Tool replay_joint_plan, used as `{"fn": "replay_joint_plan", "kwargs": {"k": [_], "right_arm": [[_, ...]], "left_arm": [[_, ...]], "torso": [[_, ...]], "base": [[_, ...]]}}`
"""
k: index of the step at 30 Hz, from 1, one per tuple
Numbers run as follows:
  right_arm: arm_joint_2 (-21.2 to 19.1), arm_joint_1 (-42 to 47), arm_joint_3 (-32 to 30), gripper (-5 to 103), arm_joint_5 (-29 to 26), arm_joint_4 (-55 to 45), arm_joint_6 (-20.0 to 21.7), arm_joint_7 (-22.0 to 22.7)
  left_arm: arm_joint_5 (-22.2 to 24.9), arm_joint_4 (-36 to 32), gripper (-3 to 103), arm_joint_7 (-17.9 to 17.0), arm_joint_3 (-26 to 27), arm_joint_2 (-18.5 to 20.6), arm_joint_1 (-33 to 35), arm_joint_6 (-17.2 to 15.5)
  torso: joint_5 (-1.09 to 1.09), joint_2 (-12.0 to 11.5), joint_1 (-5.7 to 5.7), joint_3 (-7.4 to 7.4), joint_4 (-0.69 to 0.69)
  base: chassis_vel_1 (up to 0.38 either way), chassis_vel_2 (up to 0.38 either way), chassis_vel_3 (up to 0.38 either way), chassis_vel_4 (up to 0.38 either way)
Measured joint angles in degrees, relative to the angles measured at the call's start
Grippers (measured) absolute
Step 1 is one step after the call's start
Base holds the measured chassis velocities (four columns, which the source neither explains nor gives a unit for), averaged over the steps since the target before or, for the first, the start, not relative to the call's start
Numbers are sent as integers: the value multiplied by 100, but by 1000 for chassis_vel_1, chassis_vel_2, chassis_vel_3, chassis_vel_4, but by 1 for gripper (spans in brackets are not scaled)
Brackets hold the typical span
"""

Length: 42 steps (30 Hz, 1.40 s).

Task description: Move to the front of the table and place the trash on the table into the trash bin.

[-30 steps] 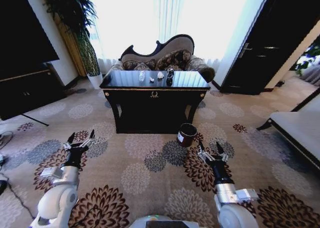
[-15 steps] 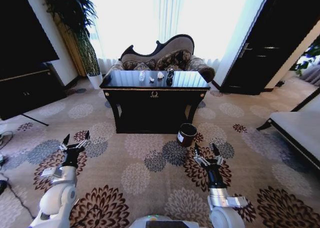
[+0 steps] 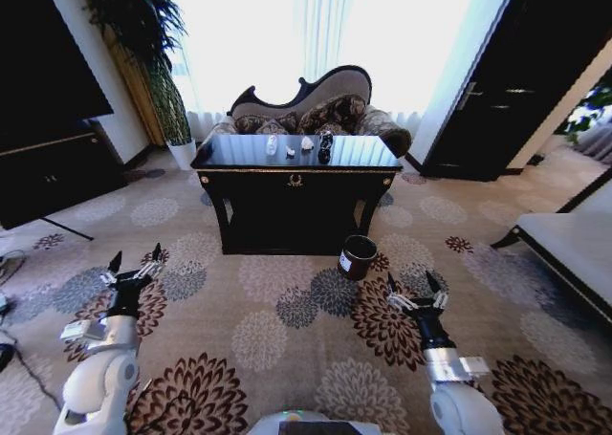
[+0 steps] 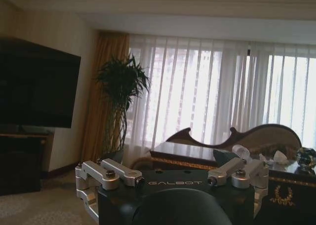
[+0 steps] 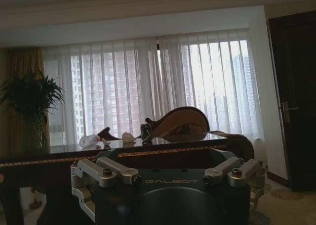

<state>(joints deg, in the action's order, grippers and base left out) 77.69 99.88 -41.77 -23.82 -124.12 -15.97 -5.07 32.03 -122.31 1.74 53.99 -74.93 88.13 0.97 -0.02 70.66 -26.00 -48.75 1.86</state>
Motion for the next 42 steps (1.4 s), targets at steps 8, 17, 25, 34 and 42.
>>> {"fn": "replay_joint_plan", "kwargs": {"k": [8, 17, 25, 34, 42], "right_arm": [[59, 162, -139, 100, -16, 5, -156, -412], [118, 92, -170, 100, -21, -94, -452, -550], [225, 287, -225, 100, -308, -469, -180, -391], [272, 370, -381, 100, -182, -583, -187, -589], [317, 420, -319, 100, -260, -662, -287, -614]], "left_arm": [[172, -116, 100, -43, 37, 10, 83, -549], [239, -241, 100, -233, 33, 71, 76, -628], [199, -496, 100, -369, -5, 106, 193, -966], [373, -695, 100, -220, 163, 183, 294, -1021], [446, -783, 100, -204, 86, 125, 303, -914]], "torso": [[0, 0, 0, 0, 0], [0, 0, 0, 0, 0], [0, -1, 0, 0, 0], [1, -1, 0, 0, 0], [0, -1, 0, 0, 1]], "base": [[0, 0, 0, 0], [0, 0, 0, 0], [0, 0, 0, 0], [0, 0, 0, 0], [0, 0, 0, 0]]}}
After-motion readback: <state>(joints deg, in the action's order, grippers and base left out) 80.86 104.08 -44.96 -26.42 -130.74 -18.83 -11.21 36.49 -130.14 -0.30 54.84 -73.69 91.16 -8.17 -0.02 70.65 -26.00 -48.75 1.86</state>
